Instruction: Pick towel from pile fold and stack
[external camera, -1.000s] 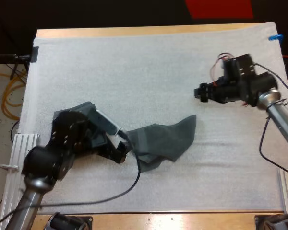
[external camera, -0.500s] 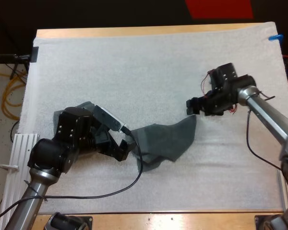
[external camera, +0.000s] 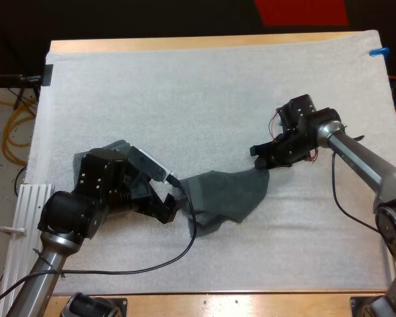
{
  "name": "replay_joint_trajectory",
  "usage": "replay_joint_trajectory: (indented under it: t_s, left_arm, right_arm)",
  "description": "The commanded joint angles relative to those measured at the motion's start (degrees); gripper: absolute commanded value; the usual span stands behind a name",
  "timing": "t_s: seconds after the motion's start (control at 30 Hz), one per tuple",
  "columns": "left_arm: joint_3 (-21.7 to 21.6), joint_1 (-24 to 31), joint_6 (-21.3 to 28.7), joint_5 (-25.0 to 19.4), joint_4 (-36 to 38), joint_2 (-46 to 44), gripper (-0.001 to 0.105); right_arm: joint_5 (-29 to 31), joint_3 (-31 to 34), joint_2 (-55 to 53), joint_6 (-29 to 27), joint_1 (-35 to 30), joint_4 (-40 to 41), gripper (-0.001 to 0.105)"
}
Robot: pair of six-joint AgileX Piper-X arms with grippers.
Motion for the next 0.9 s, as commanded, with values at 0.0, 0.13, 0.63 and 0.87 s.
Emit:
replay_joint_trajectory:
  t_s: [0.0,0.13,0.63,0.87]
  left_arm:
    - [-0.1,-0.3,-0.3,0.0,0.2,-0.5,0.088]
    - [-0.1,-0.3,-0.2,0.0,-0.4,0.0,0.088]
    - [-0.1,-0.3,-5.1,-3.0,-17.6,25.7,0.088]
    - [-1.7,-0.3,-8.7,-4.0,-22.4,39.8,0.088]
  right_arm:
    - [-0.6,-0.2,-0.1,-0.6,0.1,0.1,0.011]
    - [0.4,-0.2,-0.4,-1.2,0.1,0.9,0.0]
    - [12.8,-0.2,-2.3,-6.2,0.1,7.8,0.0]
    - [12.8,-0.2,-2.3,-6.2,0.1,8.0,0.0]
